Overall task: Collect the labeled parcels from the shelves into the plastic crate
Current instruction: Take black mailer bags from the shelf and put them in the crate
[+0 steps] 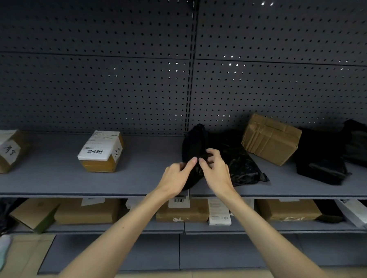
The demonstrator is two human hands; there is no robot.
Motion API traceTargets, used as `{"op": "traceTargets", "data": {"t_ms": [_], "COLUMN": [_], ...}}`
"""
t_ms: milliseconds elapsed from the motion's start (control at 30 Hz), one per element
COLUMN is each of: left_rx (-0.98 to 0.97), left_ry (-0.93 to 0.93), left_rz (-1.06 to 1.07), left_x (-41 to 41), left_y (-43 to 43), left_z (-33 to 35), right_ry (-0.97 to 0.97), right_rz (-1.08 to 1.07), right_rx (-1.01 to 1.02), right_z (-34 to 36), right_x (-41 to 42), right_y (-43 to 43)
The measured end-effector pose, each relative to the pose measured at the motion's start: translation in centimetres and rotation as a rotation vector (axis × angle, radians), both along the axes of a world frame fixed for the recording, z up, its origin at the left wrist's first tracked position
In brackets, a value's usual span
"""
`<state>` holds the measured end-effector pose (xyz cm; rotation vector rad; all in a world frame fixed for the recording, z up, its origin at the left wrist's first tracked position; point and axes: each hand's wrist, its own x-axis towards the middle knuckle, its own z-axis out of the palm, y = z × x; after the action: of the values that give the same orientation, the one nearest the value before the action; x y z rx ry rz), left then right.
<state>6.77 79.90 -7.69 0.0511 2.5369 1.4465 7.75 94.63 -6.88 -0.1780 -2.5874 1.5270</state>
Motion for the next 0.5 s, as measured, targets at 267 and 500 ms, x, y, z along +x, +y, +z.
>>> {"op": "traceTargets", "data": {"t_ms": [267, 500], "left_rx": [0.105, 0.036], "left_ry": [0.096, 0.107], "left_rz": [-0.069, 0.077], "left_x": [-0.7, -1.7], "left_y": [-1.8, -5.6], "left_z": [-0.1, -0.4], "right_ry": [-0.004, -0.247], "right_rz": [0.047, -0.016], "right_rx": [-0.08, -0.018], "right_z": [-0.5, -2.6], "right_x": [-0.3, -2.0], "right_y": [-0.8, -1.0]}}
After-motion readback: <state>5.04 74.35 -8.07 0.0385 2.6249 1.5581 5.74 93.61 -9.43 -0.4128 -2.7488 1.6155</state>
